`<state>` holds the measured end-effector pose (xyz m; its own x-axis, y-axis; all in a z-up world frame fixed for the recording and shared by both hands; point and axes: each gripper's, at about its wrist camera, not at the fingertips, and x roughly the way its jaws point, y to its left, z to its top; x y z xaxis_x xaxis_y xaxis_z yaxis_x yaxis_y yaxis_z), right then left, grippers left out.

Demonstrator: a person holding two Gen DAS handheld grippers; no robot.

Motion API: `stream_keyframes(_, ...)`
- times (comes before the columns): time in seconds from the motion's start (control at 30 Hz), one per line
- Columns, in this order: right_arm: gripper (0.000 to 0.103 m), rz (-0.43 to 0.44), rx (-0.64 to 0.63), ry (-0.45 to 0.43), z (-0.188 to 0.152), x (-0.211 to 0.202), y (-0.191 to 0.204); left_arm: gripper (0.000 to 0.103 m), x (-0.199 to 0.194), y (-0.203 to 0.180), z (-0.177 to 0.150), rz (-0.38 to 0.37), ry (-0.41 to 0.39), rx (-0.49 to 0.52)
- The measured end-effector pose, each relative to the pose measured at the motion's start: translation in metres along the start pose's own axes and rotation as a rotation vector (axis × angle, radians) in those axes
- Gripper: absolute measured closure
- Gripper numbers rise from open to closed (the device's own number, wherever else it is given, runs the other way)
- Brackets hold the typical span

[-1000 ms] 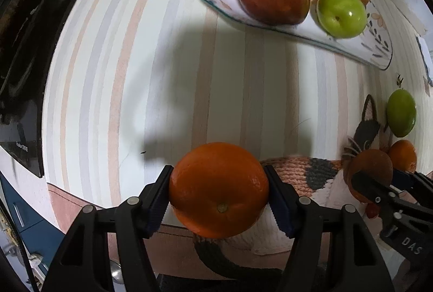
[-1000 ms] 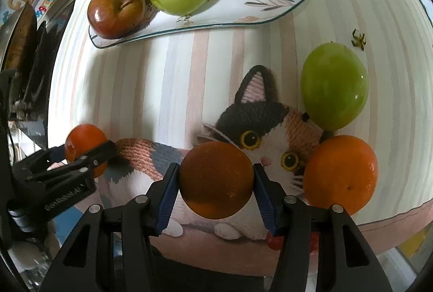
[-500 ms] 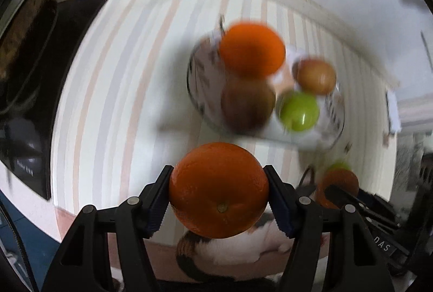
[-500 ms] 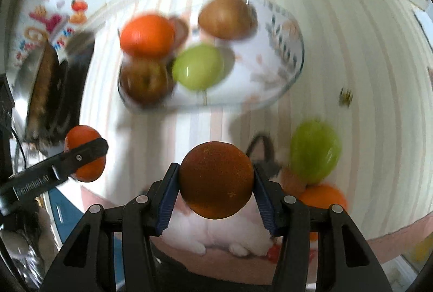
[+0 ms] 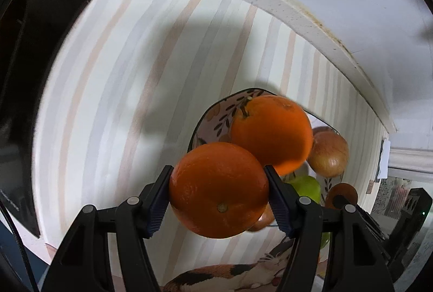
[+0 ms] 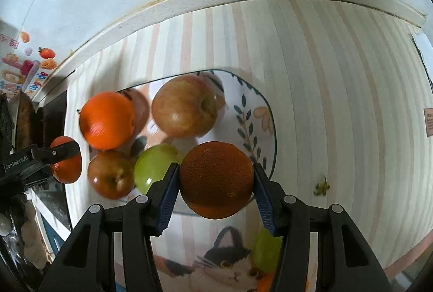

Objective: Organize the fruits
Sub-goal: 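Carry both fruits onto the floral plate and open both tools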

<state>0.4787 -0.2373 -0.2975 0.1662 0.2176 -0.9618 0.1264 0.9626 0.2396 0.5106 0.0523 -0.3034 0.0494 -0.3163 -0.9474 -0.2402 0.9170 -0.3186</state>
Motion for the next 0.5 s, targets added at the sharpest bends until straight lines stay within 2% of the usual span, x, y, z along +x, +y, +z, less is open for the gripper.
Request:
stream_keyframes(0.1,0.048,-0.007,0.004,0.014,0.006,0.010,-0.001,0.038,0.000,-0.001,0.001,-0.041,-0.002,-0.020)
stream_keyframes(0.4,0.046,0.035,0.044,0.063,0.007,0.032,-0.009,0.037,-0.004,-0.004,0.000,0.001,-0.026,-0.009)
stream_keyframes(0.47,0.033,0.051,0.045,0.063,0.009,0.034,-0.007,0.036,-0.002,-0.001,0.001,-0.008,-0.024,-0.026)
stream_keyframes(0.5,0.030,0.057,0.044,0.059,0.008,0.034,-0.007,0.035,-0.002,0.000,0.001,-0.014,-0.023,-0.033)
